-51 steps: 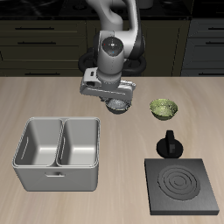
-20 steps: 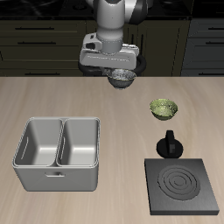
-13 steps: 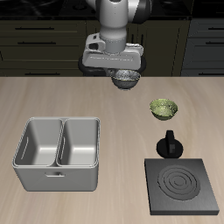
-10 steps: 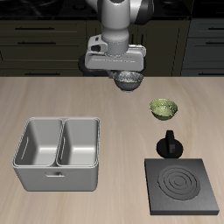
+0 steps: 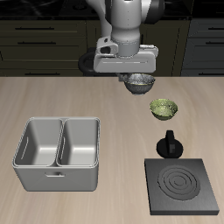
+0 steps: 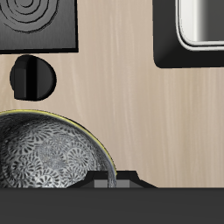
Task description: Place the black bowl on the flat stove and turn on the flat stove
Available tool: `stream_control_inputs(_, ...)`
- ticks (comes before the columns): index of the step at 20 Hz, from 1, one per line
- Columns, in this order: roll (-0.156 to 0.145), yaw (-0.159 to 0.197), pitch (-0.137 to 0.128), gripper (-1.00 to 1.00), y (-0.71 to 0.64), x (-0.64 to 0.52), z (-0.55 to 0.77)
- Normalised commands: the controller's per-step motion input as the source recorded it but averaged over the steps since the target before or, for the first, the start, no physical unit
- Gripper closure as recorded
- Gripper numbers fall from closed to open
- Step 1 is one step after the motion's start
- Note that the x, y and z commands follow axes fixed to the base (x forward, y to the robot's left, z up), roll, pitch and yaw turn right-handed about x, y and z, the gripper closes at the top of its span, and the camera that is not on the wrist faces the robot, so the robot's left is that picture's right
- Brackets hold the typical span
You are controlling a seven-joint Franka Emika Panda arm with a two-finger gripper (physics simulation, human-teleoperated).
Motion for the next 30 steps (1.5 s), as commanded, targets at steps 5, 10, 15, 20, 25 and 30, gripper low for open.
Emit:
stream_control_inputs(5, 0.037, 0.000, 0.037, 1.00, 0.17, 0.36, 0.00)
stream_control_inputs(10, 0.006, -0.012, 0.042, 1.00, 0.01, 0.44, -0.01)
stream_control_inputs(15, -0.039, 0.031, 0.029, 1.00, -0.04, 0.52, -0.08)
stream_control_inputs(20, -0.022, 0.050, 0.001, 1.00, 0.04, 0.43, 0.01)
stream_control_inputs(25, 0.025, 0.014, -0.006, 1.00, 0.22, 0.30, 0.08)
stream_control_inputs(30, 0.037, 0.011, -0.007, 1.00, 0.42, 0.31, 0.11)
